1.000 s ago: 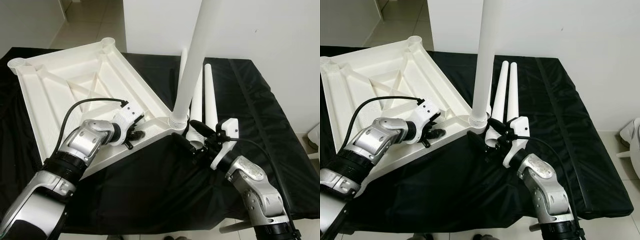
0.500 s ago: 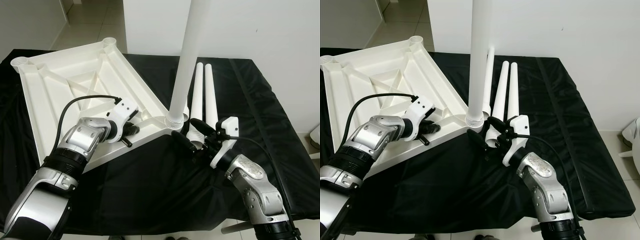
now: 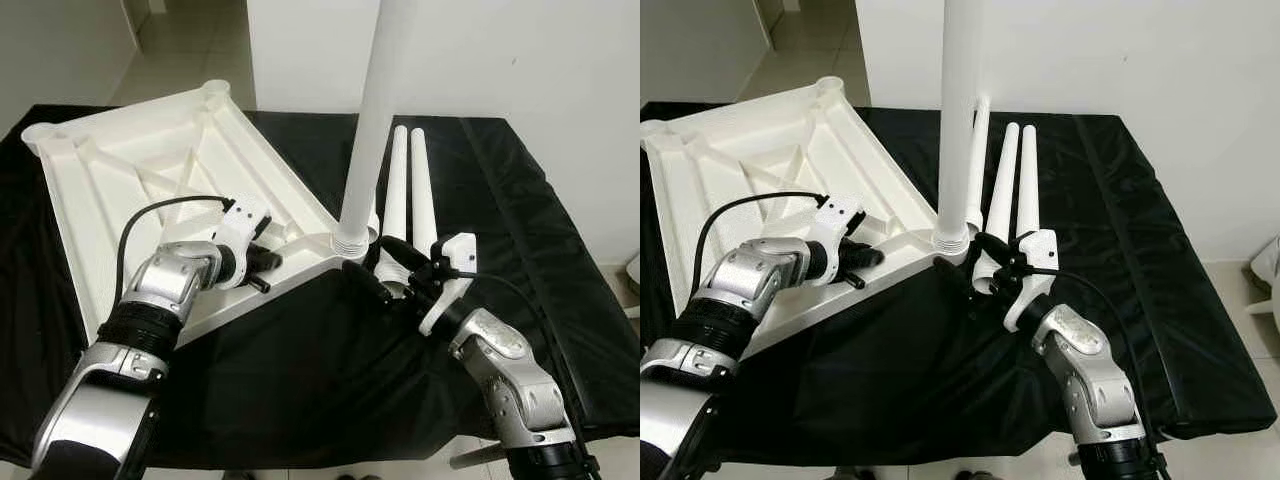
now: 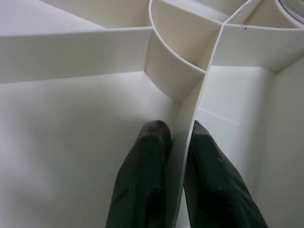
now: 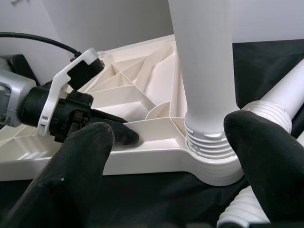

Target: Building children table

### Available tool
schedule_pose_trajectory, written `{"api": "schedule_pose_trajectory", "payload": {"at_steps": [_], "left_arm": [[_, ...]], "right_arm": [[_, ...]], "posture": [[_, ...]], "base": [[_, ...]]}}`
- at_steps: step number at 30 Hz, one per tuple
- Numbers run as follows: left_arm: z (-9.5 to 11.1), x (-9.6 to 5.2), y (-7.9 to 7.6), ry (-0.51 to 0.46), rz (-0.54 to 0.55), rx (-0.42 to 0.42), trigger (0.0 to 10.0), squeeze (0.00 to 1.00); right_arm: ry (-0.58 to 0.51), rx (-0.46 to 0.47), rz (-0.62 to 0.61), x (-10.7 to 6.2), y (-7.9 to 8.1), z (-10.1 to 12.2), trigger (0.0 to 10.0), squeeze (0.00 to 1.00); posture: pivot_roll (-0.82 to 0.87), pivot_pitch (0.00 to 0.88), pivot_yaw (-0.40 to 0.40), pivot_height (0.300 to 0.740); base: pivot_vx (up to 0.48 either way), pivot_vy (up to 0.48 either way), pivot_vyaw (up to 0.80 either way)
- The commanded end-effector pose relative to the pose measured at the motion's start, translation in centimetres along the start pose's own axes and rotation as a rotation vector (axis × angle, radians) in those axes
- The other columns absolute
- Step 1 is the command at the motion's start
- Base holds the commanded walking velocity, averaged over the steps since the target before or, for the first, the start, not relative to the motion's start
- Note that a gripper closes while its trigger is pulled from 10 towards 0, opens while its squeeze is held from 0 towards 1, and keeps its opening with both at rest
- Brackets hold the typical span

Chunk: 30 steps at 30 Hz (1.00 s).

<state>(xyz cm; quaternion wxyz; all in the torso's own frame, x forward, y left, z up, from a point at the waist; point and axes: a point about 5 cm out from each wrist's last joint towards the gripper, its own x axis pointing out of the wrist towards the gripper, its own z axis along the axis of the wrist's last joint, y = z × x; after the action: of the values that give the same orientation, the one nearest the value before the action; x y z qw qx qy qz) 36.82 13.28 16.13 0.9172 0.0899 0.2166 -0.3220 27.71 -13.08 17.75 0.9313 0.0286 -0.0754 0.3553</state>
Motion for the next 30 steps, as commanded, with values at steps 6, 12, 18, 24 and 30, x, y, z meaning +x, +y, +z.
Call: {"api": "schedule_pose_trajectory", "payload": {"at_steps": [6, 12, 18, 24, 30], "left_arm": [[-2.1, -1.8, 5.0, -0.009, 0.678, -0.191, 10.0, 0.0], [-1.8, -1.7, 5.1, -0.015, 0.662, -0.185, 10.0, 0.0], [-1.6, -1.5, 4.9, -0.005, 0.628, -0.157, 10.0, 1.0], [-1.0, -1.5, 5.4, -0.018, 0.643, -0.155, 10.0, 0.22], [0.6, -1.6, 5.2, -0.064, 0.571, -0.086, 10.0, 0.0]], "right_arm": [[-0.014, -0.01, -0.005, 0.3, 0.3, 0.4, 10.0, 0.0], [-0.014, -0.006, -0.012, 0.4, 0.4, 0.4, 10.0, 0.0], [-0.008, -0.009, -0.014, 0.3, 0.3, 0.4, 10.0, 0.0], [-0.011, -0.007, -0.014, 0.4, 0.3, 0.5, 10.0, 0.0], [-0.011, -0.011, -0.011, 0.4, 0.3, 0.5, 10.0, 0.0]], "posture": [[-0.01, 0.16, -0.002, 0.74], [-0.02, 0.165, 0.0, 0.74], [-0.02, 0.166, -0.001, 0.74], [-0.02, 0.167, 0.001, 0.74], [-0.02, 0.164, 0.002, 0.74]], "base": [[0.0, 0.0, 0.0], [0.0, 0.0, 0.0], [0.0, 0.0, 0.0], [0.0, 0.0, 0.0], [0.0, 0.0, 0.0]]}}
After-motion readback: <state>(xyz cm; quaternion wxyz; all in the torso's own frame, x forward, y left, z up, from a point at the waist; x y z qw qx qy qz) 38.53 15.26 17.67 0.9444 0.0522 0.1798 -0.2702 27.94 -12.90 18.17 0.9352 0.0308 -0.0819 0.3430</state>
